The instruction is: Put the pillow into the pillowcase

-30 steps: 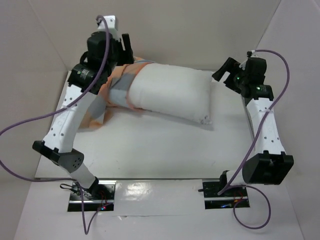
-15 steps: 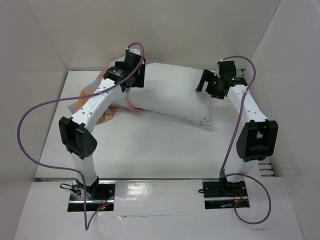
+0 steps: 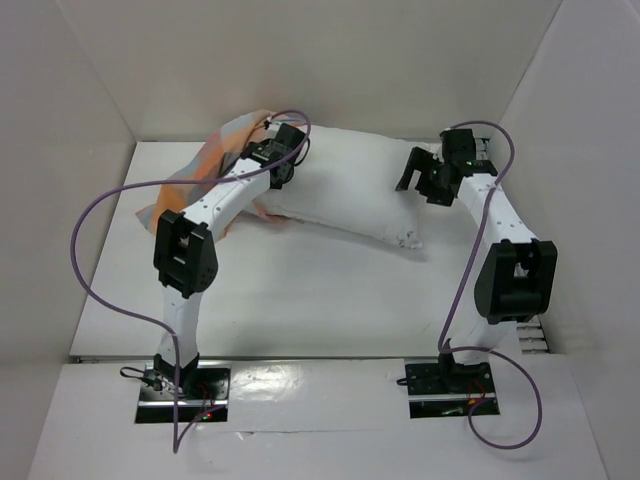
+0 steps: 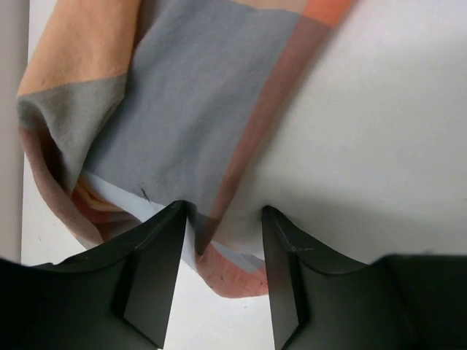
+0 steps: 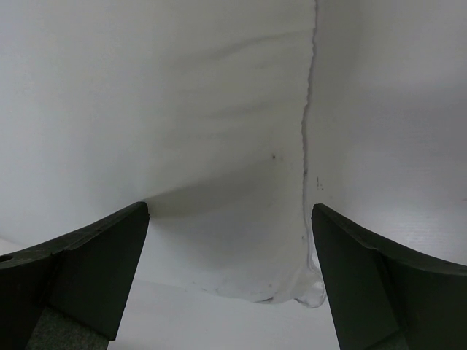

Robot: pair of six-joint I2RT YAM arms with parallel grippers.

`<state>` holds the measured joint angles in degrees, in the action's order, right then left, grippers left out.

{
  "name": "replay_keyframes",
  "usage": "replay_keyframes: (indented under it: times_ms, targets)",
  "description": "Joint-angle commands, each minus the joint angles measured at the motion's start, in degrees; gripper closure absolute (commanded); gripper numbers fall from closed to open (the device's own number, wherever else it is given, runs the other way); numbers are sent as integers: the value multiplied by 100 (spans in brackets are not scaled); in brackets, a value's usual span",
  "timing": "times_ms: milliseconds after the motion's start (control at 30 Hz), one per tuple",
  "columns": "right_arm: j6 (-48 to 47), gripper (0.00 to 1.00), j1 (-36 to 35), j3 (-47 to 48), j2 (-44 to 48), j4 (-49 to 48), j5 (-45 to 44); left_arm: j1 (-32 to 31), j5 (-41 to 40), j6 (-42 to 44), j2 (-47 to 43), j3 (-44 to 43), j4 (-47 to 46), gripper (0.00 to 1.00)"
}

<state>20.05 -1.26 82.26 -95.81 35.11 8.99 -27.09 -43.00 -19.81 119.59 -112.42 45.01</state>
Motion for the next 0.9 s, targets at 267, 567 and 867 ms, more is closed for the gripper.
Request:
replay_keyframes:
  times_ms: [267, 567, 867]
  targets:
    - [-28, 0, 231, -184, 36, -330, 164, 450, -244, -523, -427, 238, 25, 46]
    - [-28, 0, 231, -237, -209, -444, 698, 705, 625, -699, -814, 248, -36, 64]
    - [1174, 100, -329, -422, -1308, -2702, 3495, -14, 4972, 29, -499, -648, -371, 100]
